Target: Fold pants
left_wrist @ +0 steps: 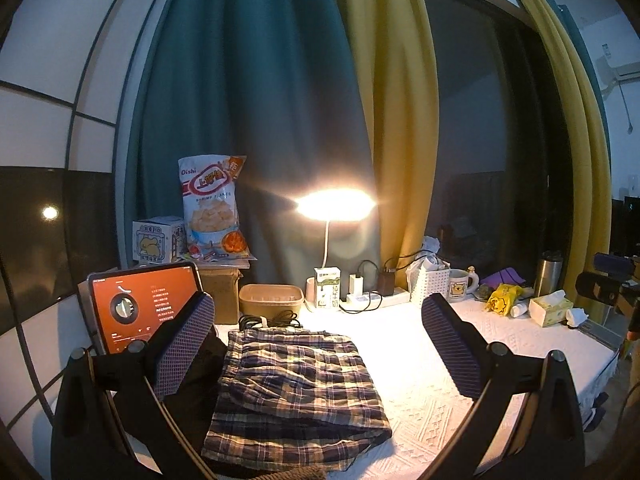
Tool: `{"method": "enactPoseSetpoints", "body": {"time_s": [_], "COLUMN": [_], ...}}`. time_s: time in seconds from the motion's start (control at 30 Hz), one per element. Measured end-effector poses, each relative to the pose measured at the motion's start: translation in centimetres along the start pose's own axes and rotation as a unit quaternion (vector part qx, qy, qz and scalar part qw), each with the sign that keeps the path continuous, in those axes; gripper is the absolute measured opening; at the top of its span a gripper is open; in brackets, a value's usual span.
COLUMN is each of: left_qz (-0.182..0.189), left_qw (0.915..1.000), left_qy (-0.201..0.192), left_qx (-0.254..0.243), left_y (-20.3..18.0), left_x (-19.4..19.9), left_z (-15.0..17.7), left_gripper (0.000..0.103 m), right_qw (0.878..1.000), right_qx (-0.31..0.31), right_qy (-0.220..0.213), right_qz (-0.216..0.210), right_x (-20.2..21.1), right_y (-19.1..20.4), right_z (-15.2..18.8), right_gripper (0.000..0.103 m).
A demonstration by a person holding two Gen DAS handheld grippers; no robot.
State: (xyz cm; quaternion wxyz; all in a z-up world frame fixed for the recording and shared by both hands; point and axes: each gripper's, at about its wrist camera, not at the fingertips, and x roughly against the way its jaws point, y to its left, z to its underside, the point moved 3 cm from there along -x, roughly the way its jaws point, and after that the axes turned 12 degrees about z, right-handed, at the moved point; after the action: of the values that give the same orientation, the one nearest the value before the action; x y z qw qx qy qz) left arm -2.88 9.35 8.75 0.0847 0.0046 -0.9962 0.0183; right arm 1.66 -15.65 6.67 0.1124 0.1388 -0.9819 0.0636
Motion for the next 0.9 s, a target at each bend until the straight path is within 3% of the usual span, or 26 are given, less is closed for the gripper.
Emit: {"method": "enactPoseSetpoints", "body": {"time_s": [0.9], "left_qz": [0.01], "left_qw": [0.9999], "left_qy": [0.007], "left_qx": [0.003], "left_y": [0.03], "left_x": [-0.14], "left_z": [-0.07], "left_gripper": [0.102], "right_qw": [1.0], "right_qx": [-0.009], "right_qy": [0.001], "right_qz": [0.008], "right_x": [0.26], "right_y": [-0.2], "right_z": [0.13], "right_gripper": [0.095]}}
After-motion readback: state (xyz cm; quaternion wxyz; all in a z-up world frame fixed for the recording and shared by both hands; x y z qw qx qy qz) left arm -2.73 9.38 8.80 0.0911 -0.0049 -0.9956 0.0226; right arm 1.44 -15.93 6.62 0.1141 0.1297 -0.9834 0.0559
